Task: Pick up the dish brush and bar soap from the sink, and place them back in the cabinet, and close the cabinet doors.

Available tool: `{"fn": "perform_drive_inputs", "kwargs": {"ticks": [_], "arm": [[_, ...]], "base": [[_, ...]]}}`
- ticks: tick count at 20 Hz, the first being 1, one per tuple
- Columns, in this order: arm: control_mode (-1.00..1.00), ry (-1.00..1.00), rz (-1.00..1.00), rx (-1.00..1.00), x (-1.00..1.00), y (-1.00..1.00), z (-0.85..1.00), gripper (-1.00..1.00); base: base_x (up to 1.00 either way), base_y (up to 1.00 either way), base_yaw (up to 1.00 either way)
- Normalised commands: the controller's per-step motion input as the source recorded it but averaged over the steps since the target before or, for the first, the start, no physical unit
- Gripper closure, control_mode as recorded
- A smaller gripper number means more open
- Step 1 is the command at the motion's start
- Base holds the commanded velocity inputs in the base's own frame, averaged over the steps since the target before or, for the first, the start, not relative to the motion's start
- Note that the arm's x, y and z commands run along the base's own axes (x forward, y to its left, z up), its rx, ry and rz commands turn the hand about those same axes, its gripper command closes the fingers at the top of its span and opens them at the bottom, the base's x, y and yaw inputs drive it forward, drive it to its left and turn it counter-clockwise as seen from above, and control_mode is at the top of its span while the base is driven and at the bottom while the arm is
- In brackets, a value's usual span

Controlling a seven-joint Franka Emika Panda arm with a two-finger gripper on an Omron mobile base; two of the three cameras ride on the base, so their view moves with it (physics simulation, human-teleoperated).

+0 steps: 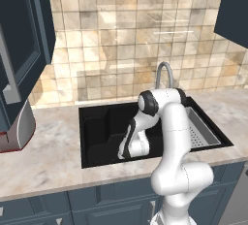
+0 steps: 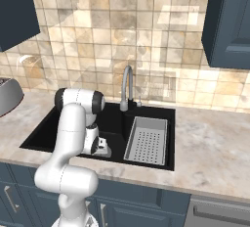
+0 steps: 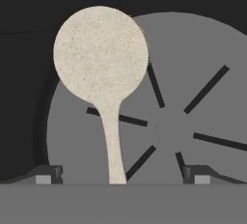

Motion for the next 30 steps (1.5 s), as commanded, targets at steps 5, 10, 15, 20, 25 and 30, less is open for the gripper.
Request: {"fn": "perform_drive_inputs", "kwargs": {"ticks": [5, 10, 15, 20, 25, 30], "arm": [[-1.00, 0.00, 0.00, 0.00, 0.00, 0.00, 0.00, -1.00], [-1.00, 0.00, 0.00, 0.00, 0.00, 0.00, 0.00, 1.00], [-1.00, 0.00, 0.00, 0.00, 0.00, 0.00, 0.00, 1.00], [-1.00, 0.01, 0.00, 0.00, 0.00, -0.06, 0.02, 1.00], [-1.00, 0.00, 0.02, 0.00, 0.07, -0.09, 0.31, 1.00], [-1.00, 0.00, 0.00, 0.00, 0.10, -0.08, 0.62, 1.00]], "base": [[0.00, 0.00, 0.00], [0.00, 0.00, 0.00], [0.00, 0.00, 0.00], [0.00, 0.00, 0.00], [0.00, 0.00, 0.00], [0.00, 0.00, 0.00]]}}
